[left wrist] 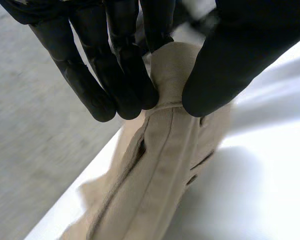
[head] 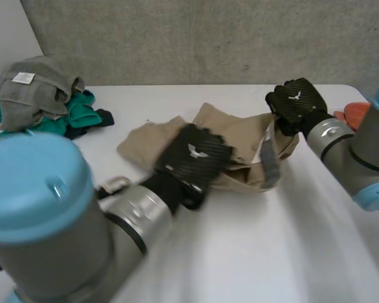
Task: Fold the laundry.
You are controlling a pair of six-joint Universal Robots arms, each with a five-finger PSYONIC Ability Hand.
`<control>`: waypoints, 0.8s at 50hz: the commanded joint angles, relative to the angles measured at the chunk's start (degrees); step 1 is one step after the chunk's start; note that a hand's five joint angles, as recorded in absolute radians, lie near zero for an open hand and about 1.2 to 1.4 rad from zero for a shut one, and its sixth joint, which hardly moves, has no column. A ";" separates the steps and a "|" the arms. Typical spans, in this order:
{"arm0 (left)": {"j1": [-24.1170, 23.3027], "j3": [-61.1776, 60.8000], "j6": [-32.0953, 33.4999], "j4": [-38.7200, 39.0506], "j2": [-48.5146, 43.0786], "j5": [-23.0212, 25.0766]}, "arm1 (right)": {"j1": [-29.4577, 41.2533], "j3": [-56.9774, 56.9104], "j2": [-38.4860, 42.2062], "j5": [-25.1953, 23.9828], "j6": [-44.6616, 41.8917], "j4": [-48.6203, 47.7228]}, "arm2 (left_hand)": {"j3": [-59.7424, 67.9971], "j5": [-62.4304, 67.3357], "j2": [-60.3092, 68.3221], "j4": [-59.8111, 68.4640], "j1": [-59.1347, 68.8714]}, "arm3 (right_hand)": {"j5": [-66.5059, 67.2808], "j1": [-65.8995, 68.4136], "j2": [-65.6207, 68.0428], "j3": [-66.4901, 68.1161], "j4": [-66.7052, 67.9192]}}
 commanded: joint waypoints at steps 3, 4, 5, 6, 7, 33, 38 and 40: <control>-11.22 6.96 -1.62 0.72 -10.01 -9.53 | -7.42 3.42 5.53 -14.99 -0.98 -18.96 | 11.93 13.53 11.37 11.58 14.99 | 12.87 16.94 12.73 13.30 11.58; -12.35 8.01 -1.79 0.98 -11.24 -9.37 | -7.69 4.03 6.58 -16.21 -0.45 -20.80 | 3.62 5.22 3.06 3.27 6.68 | 12.87 16.94 12.73 13.30 11.58; -12.98 8.54 -1.88 1.16 -11.60 -9.10 | -7.86 4.30 7.02 -16.66 -0.27 -21.77 | -4.62 -3.02 -5.18 -4.98 -1.56 | 12.87 16.94 12.73 13.30 11.58; -13.42 8.89 -1.97 1.25 -11.95 -8.67 | -8.04 4.56 7.29 -16.93 -0.01 -22.48 | -13.70 -12.10 -14.26 -14.05 -10.64 | 7.85 11.92 7.71 8.28 6.56; -14.20 9.85 -2.32 1.34 -12.30 -7.79 | -8.48 4.82 7.64 -16.75 0.43 -23.53 | -29.28 -27.68 -29.83 -29.63 -26.21 | -7.02 -2.95 -7.16 -6.59 -8.31; 11.43 8.89 0.31 -9.91 3.34 -1.11 | 0.04 -4.84 -16.87 21.04 7.28 38.40 | -58.07 -56.47 -58.63 -58.42 -55.01 | -57.13 -53.06 -57.27 -56.70 -58.42; 21.63 9.25 5.84 -12.63 -0.78 5.21 | 5.22 -4.76 -19.34 18.85 11.15 50.53 | -58.07 -56.47 -58.63 -58.42 -55.01 | -57.13 -53.06 -57.27 -56.70 -58.42; 26.38 9.77 9.27 -13.95 -3.86 8.64 | 8.21 -2.13 -19.78 18.23 12.38 55.02 | -57.70 -56.10 -58.25 -58.05 -54.63 | -57.13 -53.06 -57.27 -56.70 -58.42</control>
